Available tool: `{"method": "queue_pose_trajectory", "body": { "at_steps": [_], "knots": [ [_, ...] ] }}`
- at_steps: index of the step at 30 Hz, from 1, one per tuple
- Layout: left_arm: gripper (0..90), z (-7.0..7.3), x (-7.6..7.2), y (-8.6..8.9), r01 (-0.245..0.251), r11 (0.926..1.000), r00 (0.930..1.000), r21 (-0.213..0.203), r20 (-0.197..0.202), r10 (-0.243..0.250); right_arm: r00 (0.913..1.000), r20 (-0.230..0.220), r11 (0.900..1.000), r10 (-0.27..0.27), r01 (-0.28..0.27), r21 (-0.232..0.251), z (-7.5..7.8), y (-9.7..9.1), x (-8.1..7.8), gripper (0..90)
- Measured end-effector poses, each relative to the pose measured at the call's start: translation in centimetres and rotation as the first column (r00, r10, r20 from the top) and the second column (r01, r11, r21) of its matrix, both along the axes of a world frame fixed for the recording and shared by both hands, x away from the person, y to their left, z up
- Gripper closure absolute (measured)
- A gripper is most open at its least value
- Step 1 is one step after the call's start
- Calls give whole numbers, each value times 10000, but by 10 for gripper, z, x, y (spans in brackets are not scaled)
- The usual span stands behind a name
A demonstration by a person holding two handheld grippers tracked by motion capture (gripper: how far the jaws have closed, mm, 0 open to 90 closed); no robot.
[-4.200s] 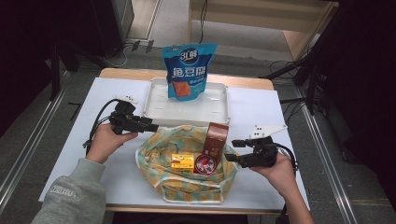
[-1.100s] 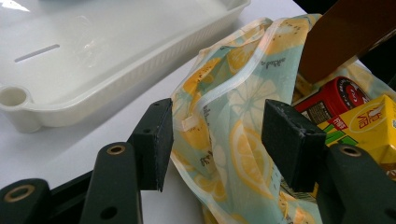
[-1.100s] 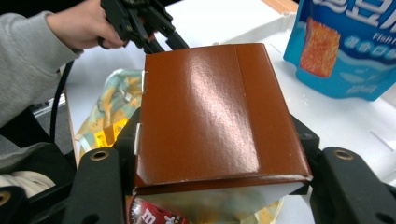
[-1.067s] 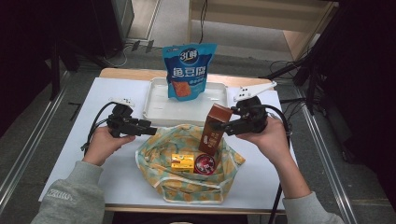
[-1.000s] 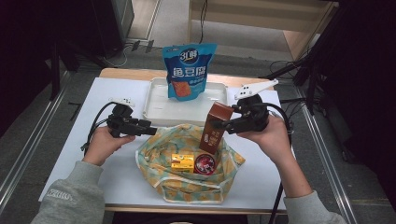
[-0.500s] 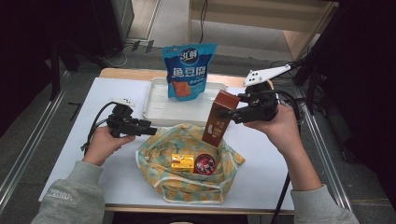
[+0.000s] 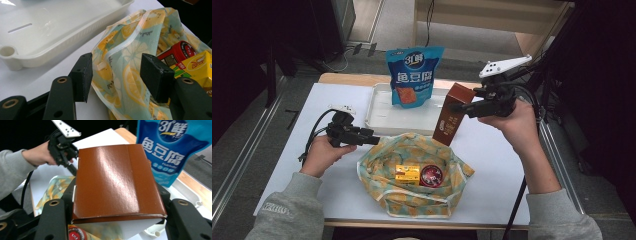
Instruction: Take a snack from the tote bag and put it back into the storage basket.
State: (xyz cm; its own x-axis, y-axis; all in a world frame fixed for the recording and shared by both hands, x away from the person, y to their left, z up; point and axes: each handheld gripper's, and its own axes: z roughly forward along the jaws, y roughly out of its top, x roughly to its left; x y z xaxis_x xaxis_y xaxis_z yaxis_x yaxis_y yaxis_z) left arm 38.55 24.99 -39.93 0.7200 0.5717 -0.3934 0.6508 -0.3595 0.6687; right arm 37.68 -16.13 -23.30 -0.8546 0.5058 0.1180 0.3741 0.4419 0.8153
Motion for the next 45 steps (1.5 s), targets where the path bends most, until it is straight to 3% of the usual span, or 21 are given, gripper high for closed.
{"method": "queue_pose_trajectory", "body": {
  "at_steps": [12, 23, 30, 35, 45],
  "knots": [
    [442, 0, 0, 0, 62, 10000, 10000, -28, -51, -62, 9997, 64, 9996, -249, 250, -153, -3, 16, 25, 433],
    [441, -1, -1, 1, 90, 9999, 9999, 49, -61, -89, 9987, -56, 9983, -513, 512, -277, -16, 34, 48, 433],
    [442, -1, -2, 3, 54, 9999, 10000, -124, -46, -55, 9979, -258, 9976, -594, 584, -383, -22, 45, 66, 435],
    [442, -1, -2, 2, 68, 9999, 10000, -123, -59, -69, 9973, -221, 9956, -700, 685, -645, -26, 55, 77, 434],
    [442, -1, -1, 4, 118, 9999, 9999, -90, -54, -118, 9952, -480, 9945, -847, 814, -666, -45, 71, 98, 435]
  ]
}}
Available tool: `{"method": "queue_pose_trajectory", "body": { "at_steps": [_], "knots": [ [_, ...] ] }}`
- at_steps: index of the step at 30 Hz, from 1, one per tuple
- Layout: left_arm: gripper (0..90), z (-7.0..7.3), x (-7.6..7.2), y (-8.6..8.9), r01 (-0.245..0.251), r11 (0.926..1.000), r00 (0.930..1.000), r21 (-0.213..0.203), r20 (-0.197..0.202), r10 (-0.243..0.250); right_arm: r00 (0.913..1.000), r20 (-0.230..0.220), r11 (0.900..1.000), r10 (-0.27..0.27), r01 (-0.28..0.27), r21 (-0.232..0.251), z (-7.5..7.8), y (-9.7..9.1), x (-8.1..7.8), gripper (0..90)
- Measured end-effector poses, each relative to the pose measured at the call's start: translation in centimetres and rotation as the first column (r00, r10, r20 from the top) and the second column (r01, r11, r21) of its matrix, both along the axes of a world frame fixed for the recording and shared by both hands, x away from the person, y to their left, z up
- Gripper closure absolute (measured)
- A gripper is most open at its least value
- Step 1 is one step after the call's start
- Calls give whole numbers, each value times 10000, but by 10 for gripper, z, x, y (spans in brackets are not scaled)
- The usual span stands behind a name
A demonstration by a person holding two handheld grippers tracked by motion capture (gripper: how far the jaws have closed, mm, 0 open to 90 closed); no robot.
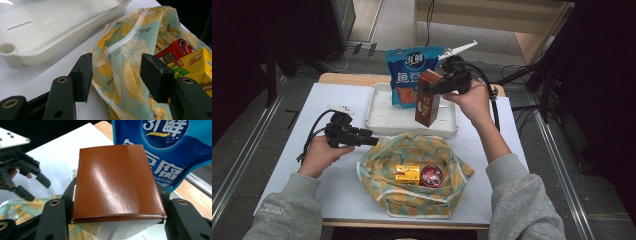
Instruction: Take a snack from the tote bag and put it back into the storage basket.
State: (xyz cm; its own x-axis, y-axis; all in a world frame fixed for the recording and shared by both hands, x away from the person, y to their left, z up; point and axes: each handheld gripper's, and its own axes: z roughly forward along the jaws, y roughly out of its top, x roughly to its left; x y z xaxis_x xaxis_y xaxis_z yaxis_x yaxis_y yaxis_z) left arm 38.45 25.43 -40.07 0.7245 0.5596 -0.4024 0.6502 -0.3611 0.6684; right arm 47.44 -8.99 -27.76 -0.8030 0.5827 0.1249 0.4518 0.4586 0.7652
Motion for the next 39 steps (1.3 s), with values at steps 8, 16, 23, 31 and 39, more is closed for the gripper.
{"method": "queue_pose_trajectory", "body": {
  "at_steps": [8, 16, 23, 31, 39],
  "knots": [
    [442, -1, 0, 0, 9, 10000, 10000, -26, -40, -9, 9992, -144, 9992, -376, 378, 145, -12, 1, 14, 435],
    [442, -1, 0, 0, 13, 10000, 10000, -18, -37, -13, 9981, -279, 9984, -554, 558, 112, -26, 12, 23, 435],
    [442, -1, 1, 1, 27, 10000, 10000, -38, -35, -27, 9977, -340, 9982, -594, 593, -51, -40, 26, 26, 435],
    [442, -2, 1, 0, 33, 10000, 10000, -60, -90, -33, 9979, -306, 9984, -562, 564, 46, -58, 36, 26, 436],
    [442, -2, 1, 0, 80, 9999, 9999, -96, -82, -81, 9989, -84, 9989, -455, 456, 118, -62, 33, 21, 439]
  ]
}}
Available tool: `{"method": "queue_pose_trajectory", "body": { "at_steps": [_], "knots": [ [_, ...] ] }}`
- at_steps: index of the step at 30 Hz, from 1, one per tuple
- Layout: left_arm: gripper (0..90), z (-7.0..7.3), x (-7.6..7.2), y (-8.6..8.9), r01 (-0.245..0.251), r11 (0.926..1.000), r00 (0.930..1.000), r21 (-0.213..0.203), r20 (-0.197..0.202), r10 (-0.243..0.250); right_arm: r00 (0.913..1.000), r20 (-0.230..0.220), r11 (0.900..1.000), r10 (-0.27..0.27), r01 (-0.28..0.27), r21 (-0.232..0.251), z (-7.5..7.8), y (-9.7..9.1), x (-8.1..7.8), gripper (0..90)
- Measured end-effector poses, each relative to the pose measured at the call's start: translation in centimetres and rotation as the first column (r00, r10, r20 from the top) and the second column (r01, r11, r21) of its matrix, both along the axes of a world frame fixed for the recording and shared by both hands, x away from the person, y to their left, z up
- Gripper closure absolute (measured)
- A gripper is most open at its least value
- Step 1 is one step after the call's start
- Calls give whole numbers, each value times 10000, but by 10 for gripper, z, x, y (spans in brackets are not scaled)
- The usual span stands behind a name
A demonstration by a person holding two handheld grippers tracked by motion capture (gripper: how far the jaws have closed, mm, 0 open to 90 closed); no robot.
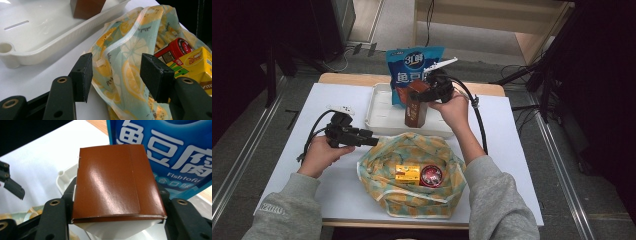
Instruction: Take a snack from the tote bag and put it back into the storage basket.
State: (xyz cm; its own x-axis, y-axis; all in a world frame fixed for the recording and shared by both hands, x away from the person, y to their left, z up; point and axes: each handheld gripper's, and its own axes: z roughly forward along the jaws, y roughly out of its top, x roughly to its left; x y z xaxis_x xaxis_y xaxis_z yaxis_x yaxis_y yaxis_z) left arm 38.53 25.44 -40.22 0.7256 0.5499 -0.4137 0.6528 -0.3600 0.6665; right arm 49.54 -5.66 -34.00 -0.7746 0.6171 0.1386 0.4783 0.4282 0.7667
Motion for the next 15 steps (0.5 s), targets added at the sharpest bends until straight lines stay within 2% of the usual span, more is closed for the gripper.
{"method": "queue_pose_trajectory", "body": {
  "at_steps": [4, 15],
  "knots": [
    [442, 0, 0, 0, -13, 10000, 10000, 8, -23, 13, 10000, 31, 9998, 75, -74, -197, 0, -2, -4, 441],
    [443, 0, 0, 0, -59, 10000, 10000, 64, 44, 59, 9999, 123, 9999, 49, -48, -117, -3, -17, -16, 442]
  ]
}}
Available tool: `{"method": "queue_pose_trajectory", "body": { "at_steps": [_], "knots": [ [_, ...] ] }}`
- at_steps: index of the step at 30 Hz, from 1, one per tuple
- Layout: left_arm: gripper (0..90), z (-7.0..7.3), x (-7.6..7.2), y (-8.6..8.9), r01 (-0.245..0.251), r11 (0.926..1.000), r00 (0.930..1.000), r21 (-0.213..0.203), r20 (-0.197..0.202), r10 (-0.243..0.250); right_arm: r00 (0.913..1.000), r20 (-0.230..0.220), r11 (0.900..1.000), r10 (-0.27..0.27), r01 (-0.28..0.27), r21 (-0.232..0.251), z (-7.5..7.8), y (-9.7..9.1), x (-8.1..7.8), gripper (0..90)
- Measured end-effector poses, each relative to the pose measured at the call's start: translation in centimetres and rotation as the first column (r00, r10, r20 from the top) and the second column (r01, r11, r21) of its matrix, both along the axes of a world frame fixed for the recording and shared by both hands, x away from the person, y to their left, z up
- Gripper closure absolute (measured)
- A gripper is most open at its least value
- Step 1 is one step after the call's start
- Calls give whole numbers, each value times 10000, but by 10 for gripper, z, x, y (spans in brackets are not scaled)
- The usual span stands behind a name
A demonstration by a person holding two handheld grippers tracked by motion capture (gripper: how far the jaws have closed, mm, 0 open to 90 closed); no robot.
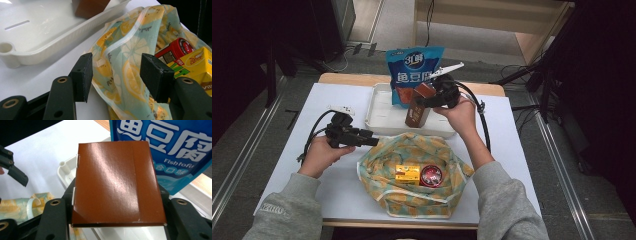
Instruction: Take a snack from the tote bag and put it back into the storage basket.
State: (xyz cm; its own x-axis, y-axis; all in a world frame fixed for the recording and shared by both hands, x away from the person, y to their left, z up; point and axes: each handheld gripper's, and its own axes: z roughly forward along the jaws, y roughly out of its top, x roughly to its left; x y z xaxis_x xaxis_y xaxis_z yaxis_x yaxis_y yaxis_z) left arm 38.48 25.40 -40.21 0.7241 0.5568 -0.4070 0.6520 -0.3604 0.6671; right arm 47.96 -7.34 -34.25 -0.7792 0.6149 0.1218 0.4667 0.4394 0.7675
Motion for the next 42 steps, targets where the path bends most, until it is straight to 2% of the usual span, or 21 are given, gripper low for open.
{"method": "queue_pose_trajectory", "body": {
  "at_steps": [8, 23, 42],
  "knots": [
    [445, 0, 0, 0, -17, 10000, 10000, -16, 30, 17, 10000, 13, 10000, -6, 6, -19, -2, -10, -8, 442],
    [445, 0, 0, -1, 57, 10000, 10000, 32, 44, -57, 9999, -68, 9993, -136, 138, 338, -11, -34, -18, 444],
    [445, -1, 0, -1, 44, 10000, 10000, 69, 6, -44, 9995, -202, 9963, -241, 257, 819, -31, -64, -32, 445]
  ]
}}
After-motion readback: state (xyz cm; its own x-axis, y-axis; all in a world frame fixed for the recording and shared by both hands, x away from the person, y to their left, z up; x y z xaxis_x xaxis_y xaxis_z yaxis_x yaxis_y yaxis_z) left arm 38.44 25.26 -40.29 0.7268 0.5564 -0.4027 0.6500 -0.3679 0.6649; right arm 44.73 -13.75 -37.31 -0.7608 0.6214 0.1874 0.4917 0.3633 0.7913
